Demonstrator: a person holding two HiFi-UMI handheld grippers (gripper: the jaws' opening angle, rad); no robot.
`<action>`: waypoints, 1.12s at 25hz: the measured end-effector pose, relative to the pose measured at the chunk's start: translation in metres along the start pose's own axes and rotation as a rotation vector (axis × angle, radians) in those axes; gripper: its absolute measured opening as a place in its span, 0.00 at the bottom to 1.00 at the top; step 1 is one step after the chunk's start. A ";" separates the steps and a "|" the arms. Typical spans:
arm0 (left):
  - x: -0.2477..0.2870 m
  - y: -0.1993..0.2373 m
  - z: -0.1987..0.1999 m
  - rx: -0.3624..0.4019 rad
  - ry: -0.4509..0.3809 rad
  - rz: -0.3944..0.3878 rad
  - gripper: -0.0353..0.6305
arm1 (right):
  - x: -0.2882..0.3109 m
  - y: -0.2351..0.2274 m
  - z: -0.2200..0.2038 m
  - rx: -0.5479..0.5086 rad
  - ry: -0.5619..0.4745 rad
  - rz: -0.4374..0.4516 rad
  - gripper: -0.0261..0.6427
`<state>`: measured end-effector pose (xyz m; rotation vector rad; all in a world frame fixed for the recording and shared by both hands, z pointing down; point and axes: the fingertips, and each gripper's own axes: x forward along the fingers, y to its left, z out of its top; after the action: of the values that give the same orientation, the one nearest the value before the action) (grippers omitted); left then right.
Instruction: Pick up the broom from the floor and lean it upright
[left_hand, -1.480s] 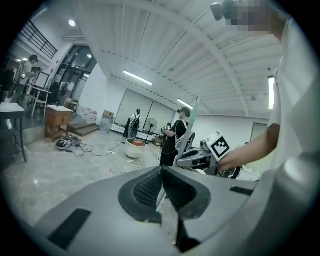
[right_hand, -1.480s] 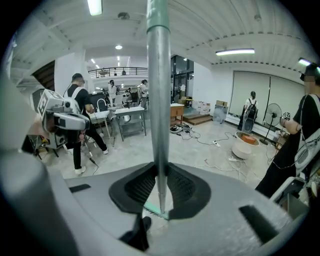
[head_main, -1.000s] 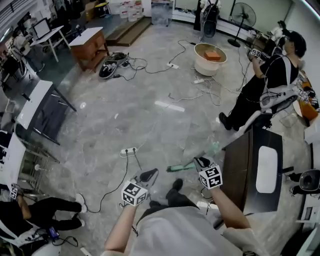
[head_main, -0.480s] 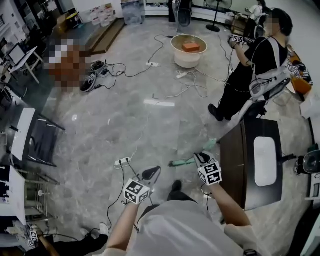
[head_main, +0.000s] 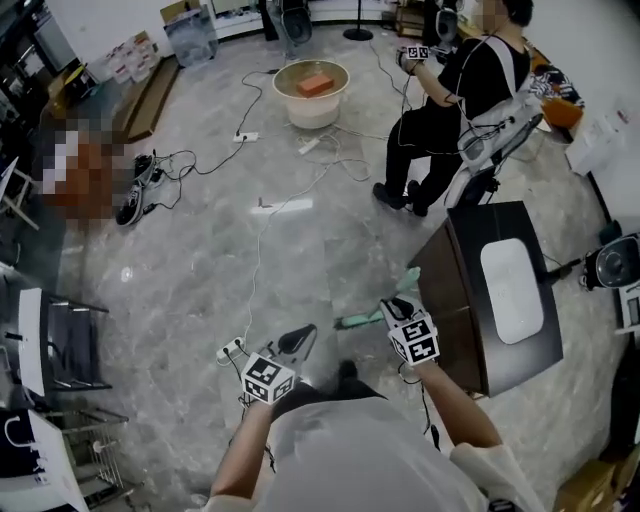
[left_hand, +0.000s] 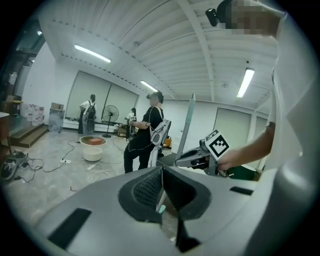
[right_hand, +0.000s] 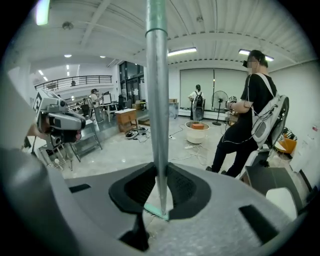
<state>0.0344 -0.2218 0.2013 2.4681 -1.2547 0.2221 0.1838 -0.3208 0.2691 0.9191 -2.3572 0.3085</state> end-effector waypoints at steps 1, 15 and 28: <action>0.007 0.001 0.003 0.006 0.005 -0.027 0.07 | -0.003 -0.005 0.000 0.014 -0.001 -0.020 0.15; 0.093 -0.004 0.021 0.150 0.127 -0.484 0.07 | -0.057 -0.041 -0.030 0.262 -0.015 -0.386 0.15; 0.134 -0.025 0.002 0.292 0.228 -0.801 0.07 | -0.085 -0.026 -0.101 0.497 0.056 -0.680 0.15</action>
<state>0.1334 -0.3094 0.2333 2.8626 -0.0925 0.4681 0.2960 -0.2526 0.2991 1.8390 -1.7937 0.6335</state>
